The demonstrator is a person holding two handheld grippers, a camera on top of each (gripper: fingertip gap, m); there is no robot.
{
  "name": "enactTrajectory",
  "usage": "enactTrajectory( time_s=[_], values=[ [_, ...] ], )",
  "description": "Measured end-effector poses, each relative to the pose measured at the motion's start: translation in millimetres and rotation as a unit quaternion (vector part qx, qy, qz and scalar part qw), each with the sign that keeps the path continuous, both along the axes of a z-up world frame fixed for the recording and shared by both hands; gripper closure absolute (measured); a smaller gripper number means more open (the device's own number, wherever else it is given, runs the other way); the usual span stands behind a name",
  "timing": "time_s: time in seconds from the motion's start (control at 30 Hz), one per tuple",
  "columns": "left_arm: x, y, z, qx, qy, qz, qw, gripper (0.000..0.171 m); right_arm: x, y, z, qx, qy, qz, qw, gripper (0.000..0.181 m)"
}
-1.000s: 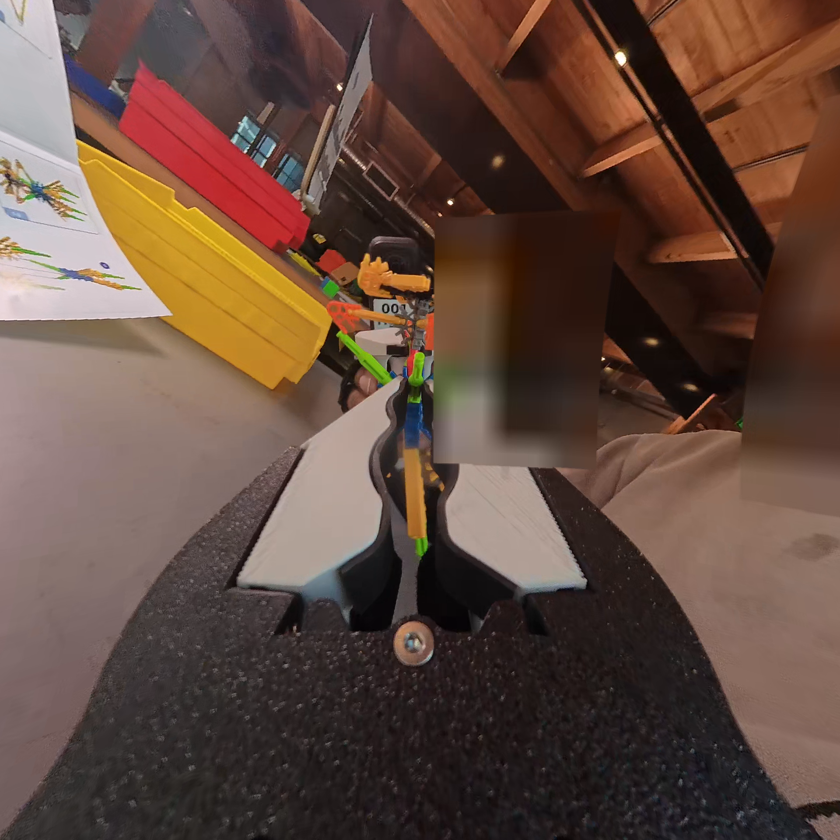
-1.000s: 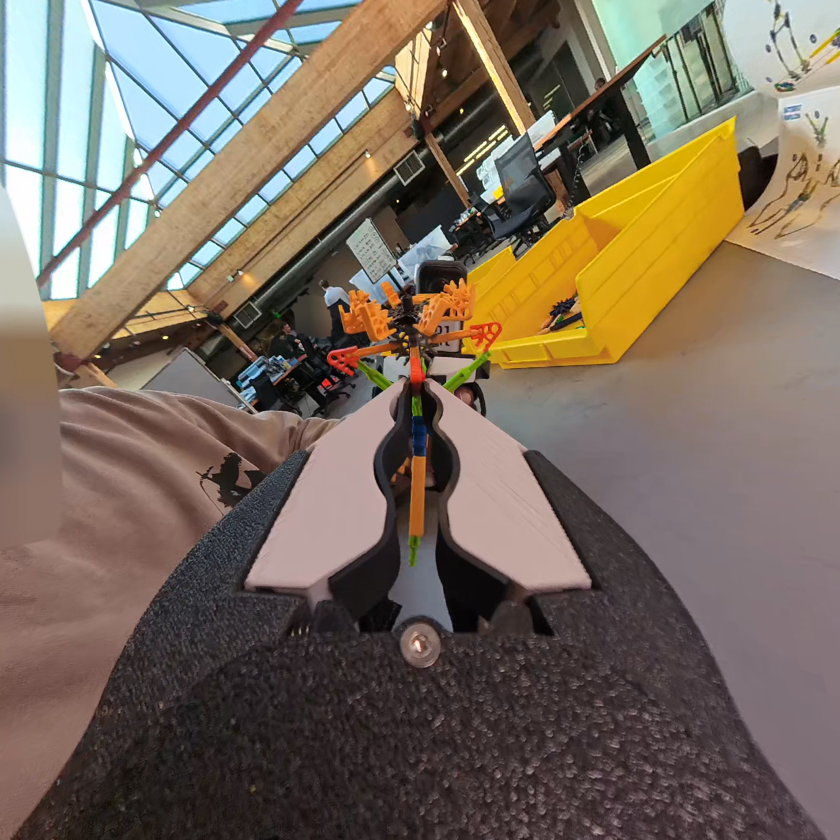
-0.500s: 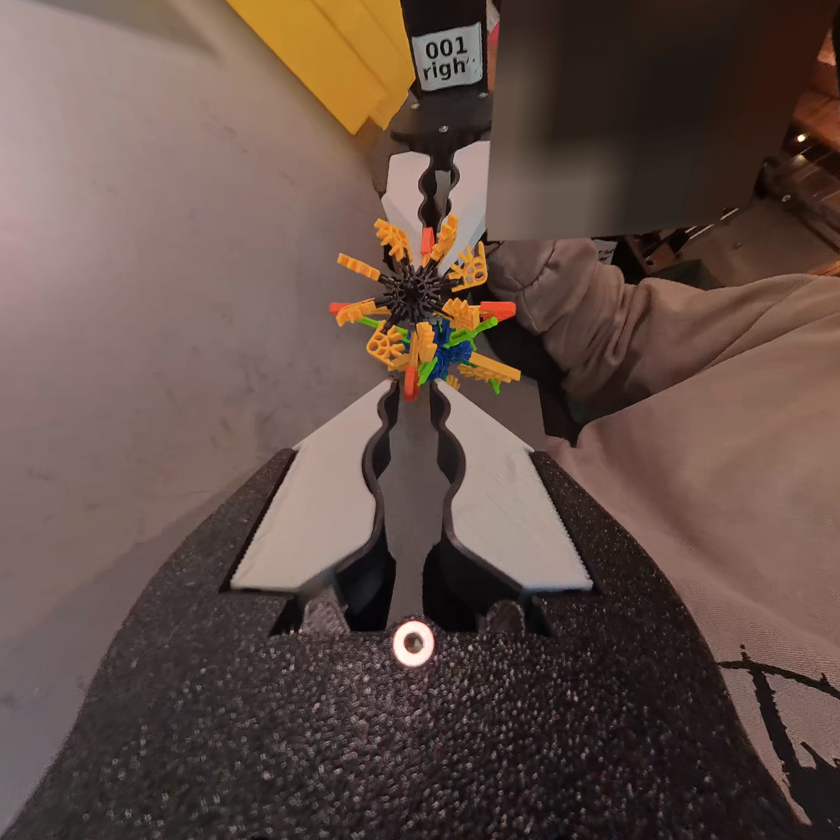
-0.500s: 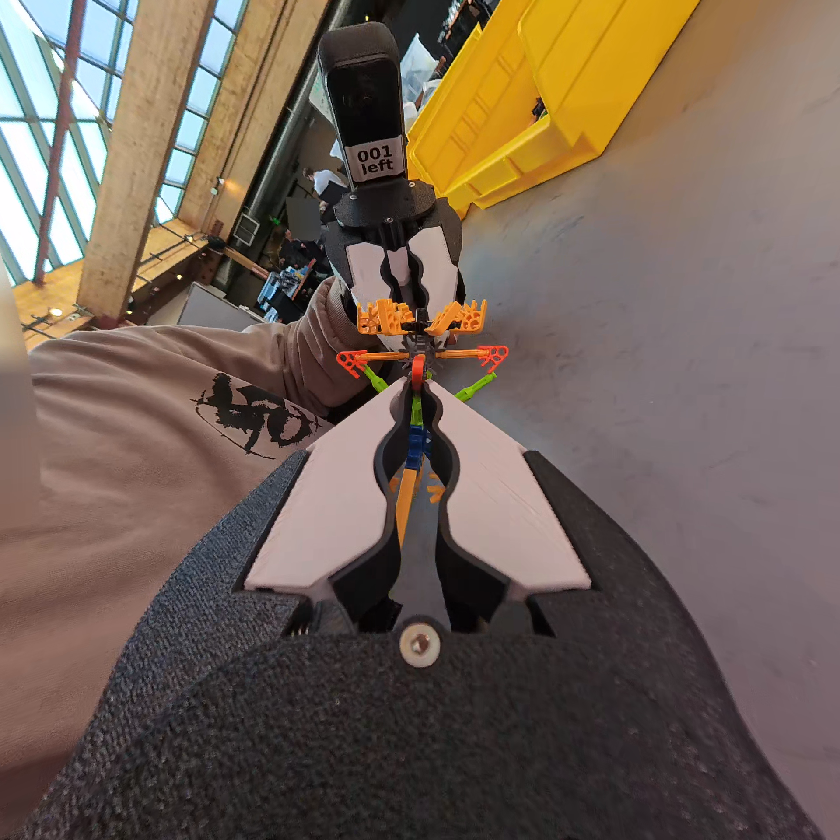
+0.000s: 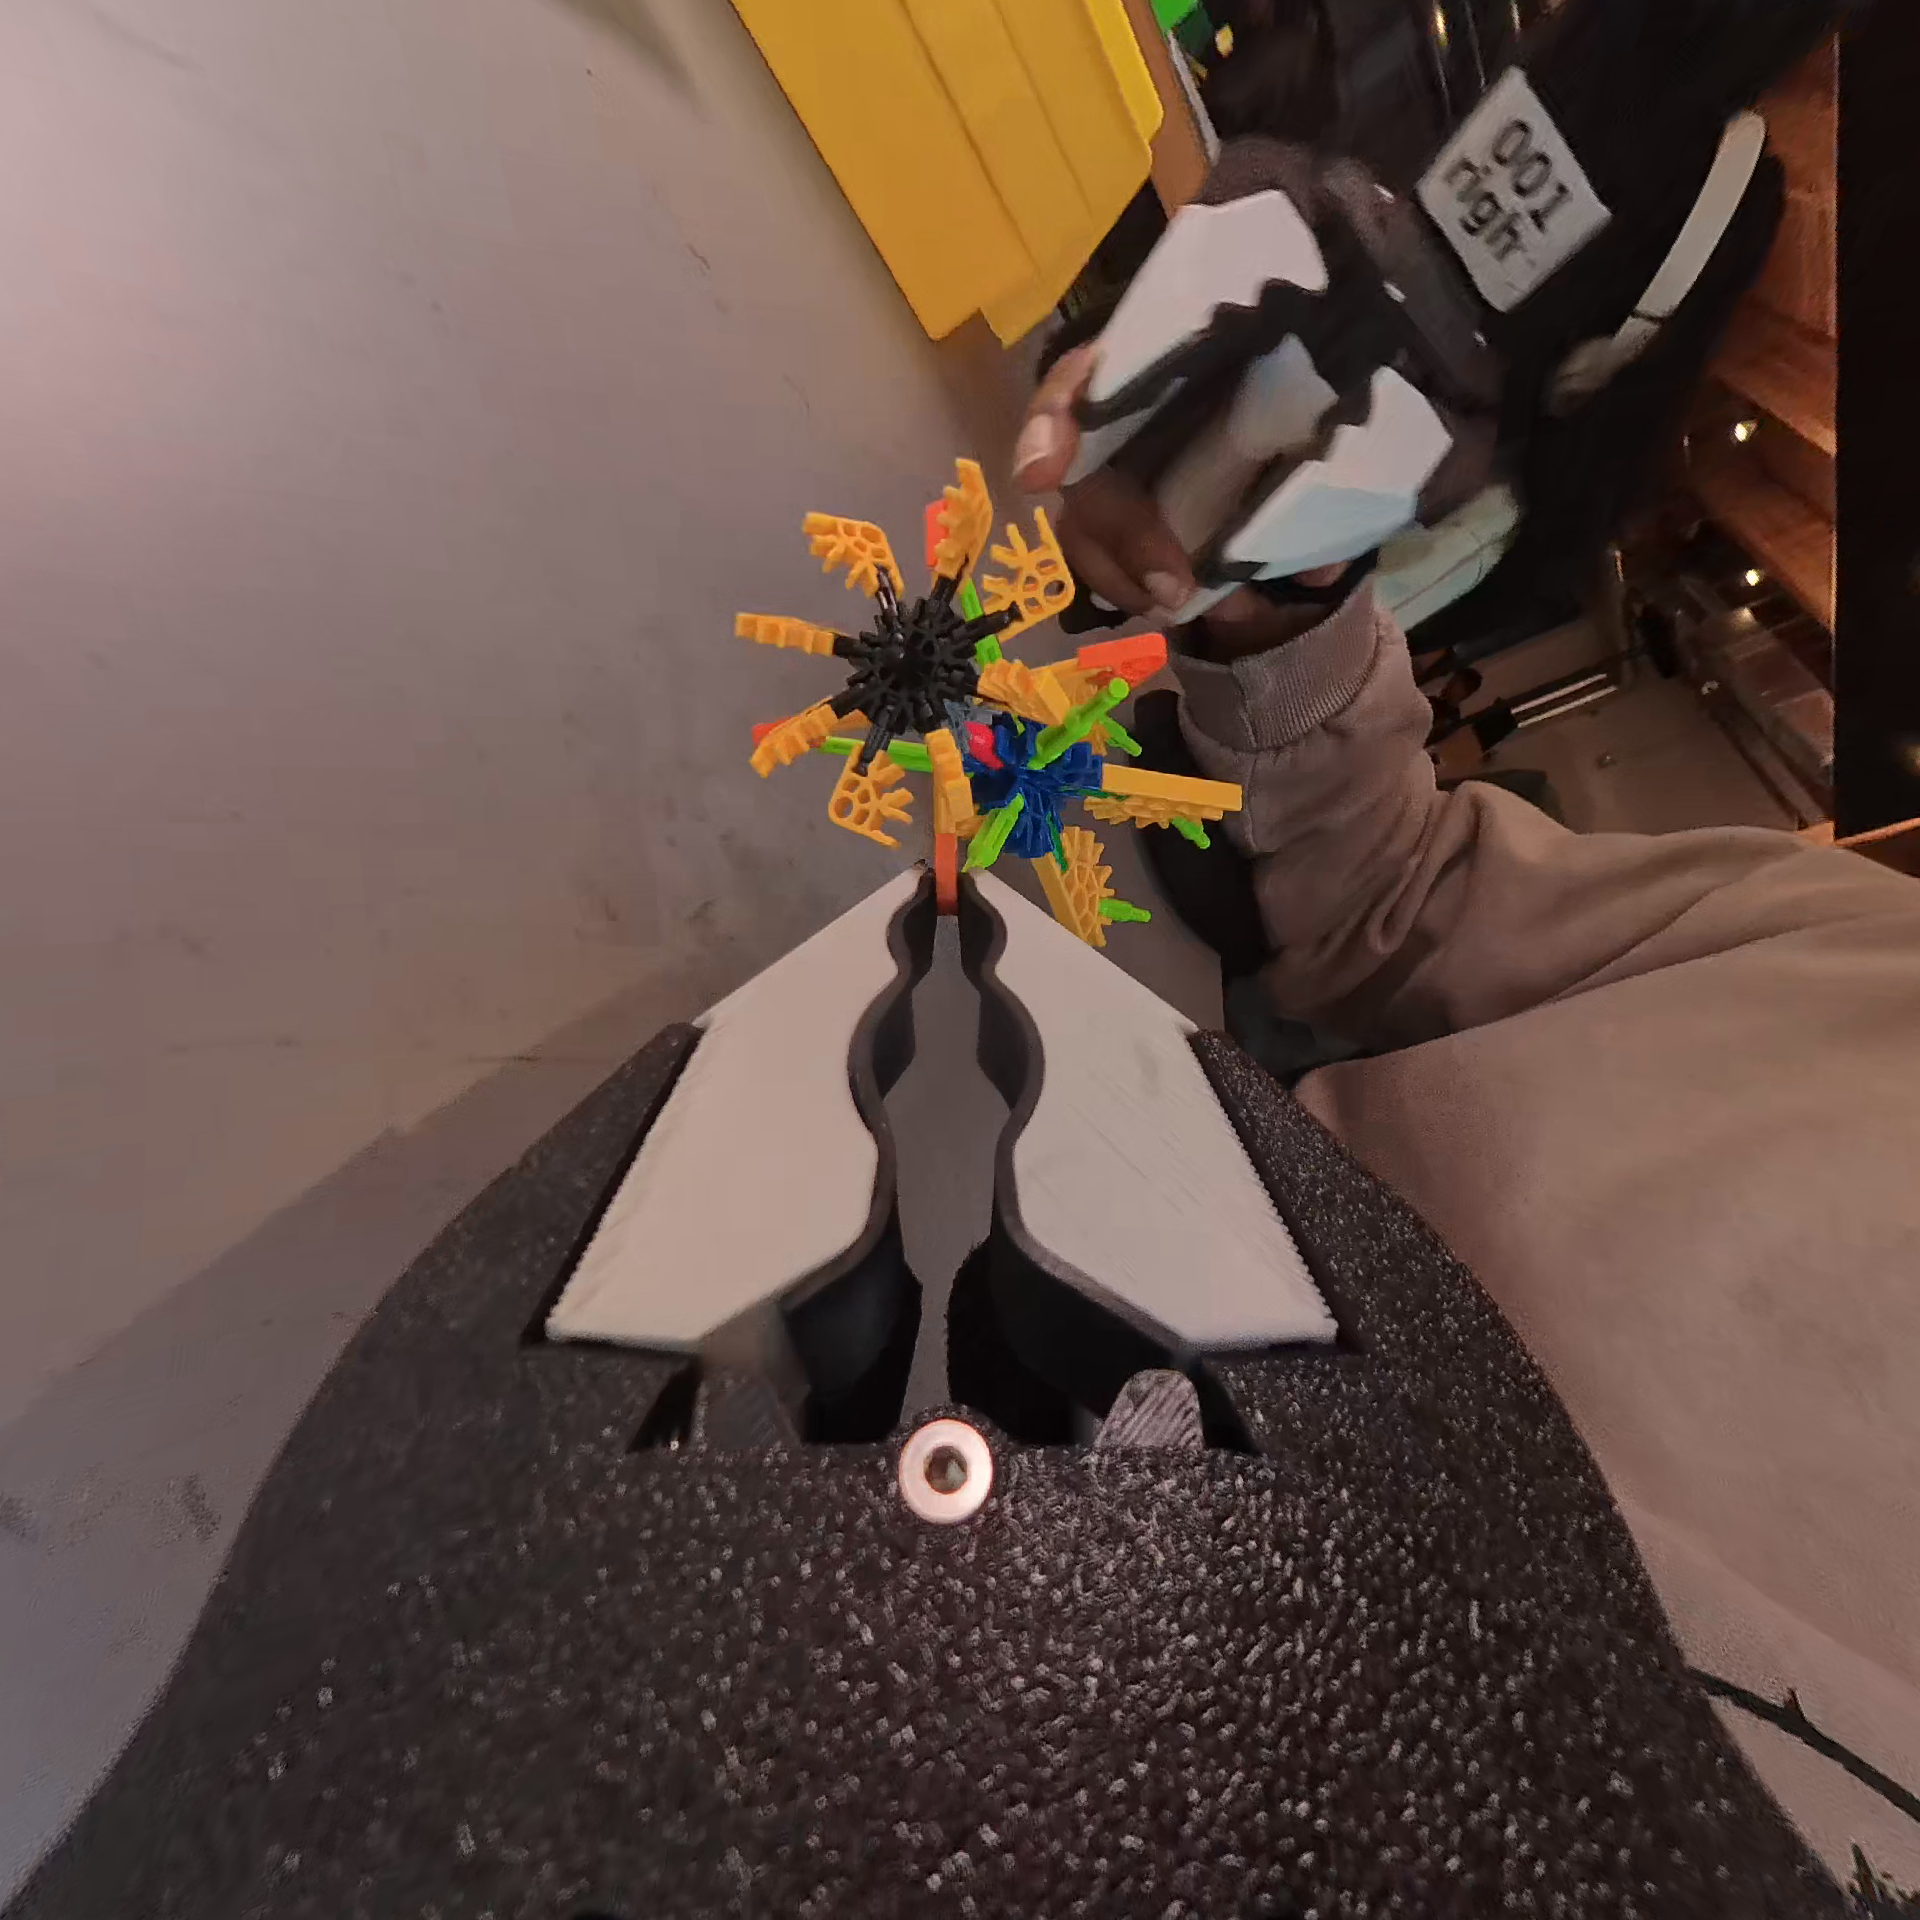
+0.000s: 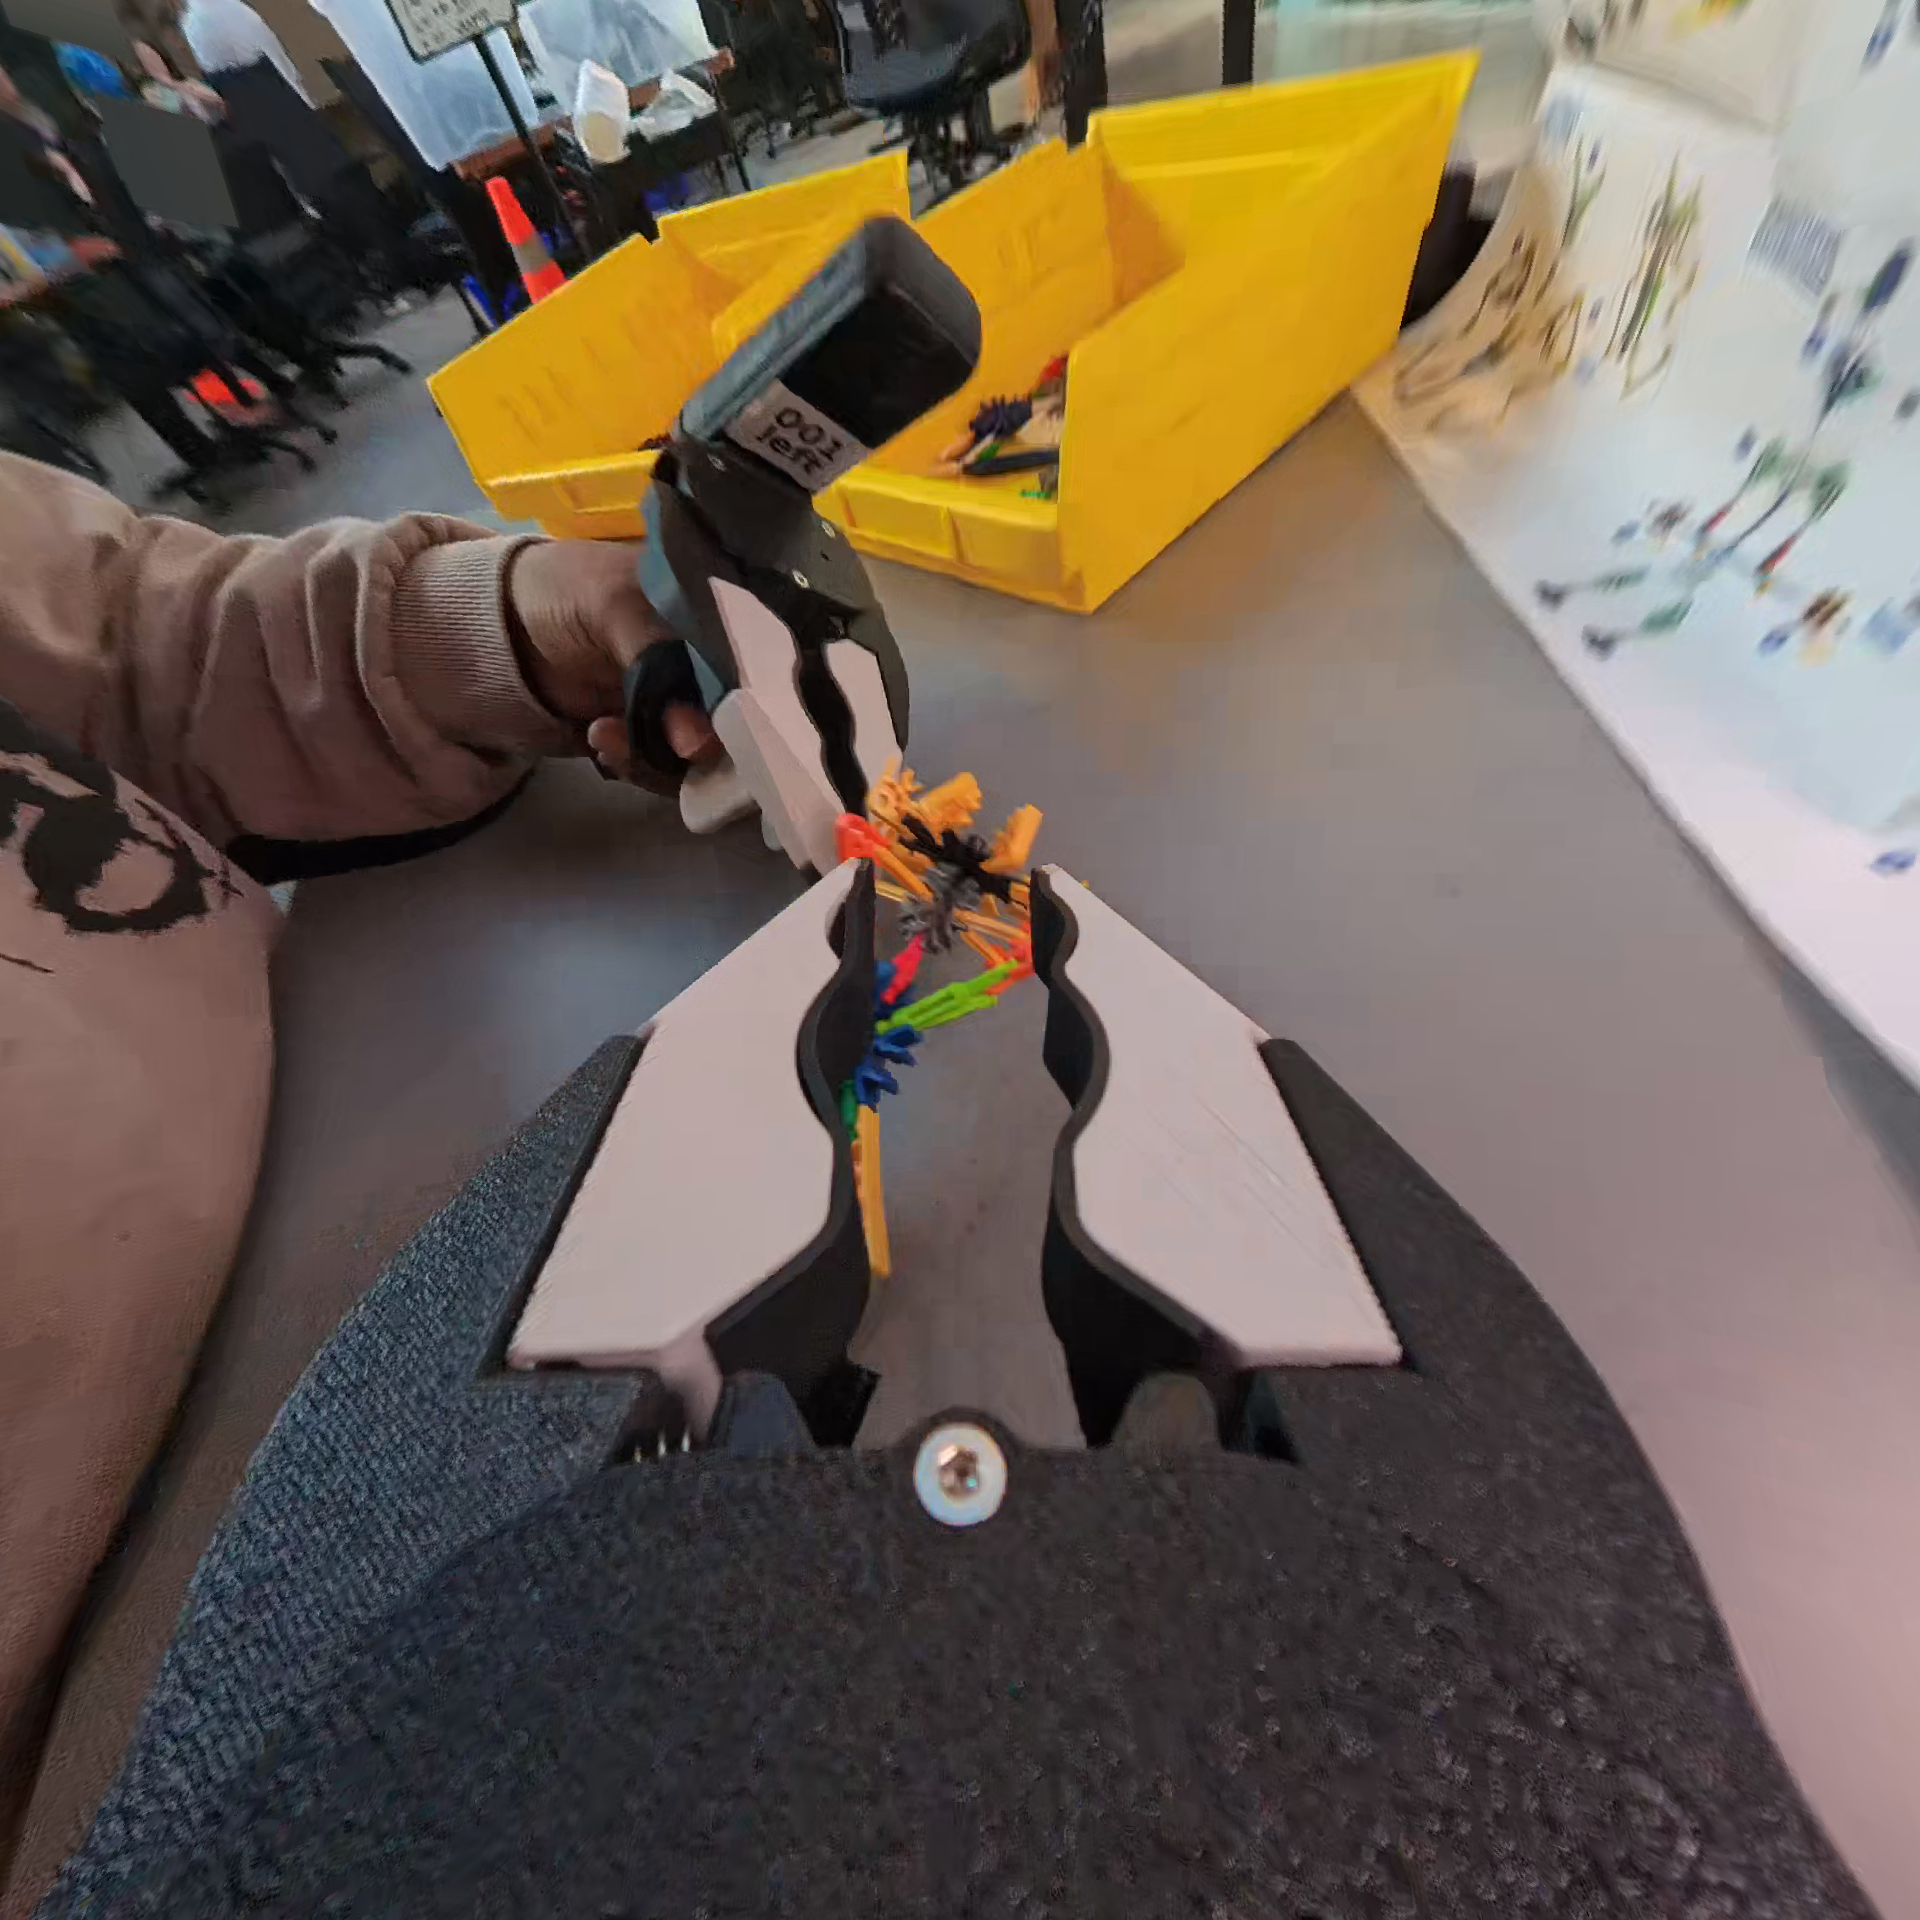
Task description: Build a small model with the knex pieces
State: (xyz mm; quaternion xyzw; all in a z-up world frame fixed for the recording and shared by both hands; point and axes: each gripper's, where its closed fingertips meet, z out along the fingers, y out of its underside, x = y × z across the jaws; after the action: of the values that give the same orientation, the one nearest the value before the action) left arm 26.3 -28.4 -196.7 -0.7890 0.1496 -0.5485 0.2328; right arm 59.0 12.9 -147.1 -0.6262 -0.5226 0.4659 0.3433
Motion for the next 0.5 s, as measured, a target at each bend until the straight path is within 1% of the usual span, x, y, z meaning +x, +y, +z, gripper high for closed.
enactTrajectory(
  time_s=[0.07,0.13,0.2,0.3,0.4,0.5],
  values=[
    [-4.4,8.9,-2.3,-0.016,-0.014,0.028,0.999,0.169,1.7,-12.3,27.4,0.103,0.013,0.003,0.995,0.152],
    [-6.8,15.8,-4.3,-0.031,-0.029,0.051,0.998,0.168,-0.2,-23.9,32.7,0.181,-0.008,0.003,0.983,0.152],
    [-7.2,21.3,-3.3,-0.04,-0.046,0.072,0.996,0.168,-8.7,-36.0,23.7,0.226,-0.037,0.017,0.973,0.152],
    [-9.7,29.7,0.7,-0.047,-0.075,0.109,0.99,0.168,-24.9,-47.6,0.6,0.268,-0.105,0.044,0.957,0.146],
    [-15.8,36.8,4.7,-0.054,-0.103,0.146,0.982,0.168,-38.0,-42.9,-8.3,0.328,-0.166,0.052,0.928,0.147],
    [-21.4,42.4,10.1,-0.063,-0.137,0.176,0.973,0.168,-47.0,-30.0,-15.4,0.368,-0.22,0.052,0.902,0.153]
  ],
)
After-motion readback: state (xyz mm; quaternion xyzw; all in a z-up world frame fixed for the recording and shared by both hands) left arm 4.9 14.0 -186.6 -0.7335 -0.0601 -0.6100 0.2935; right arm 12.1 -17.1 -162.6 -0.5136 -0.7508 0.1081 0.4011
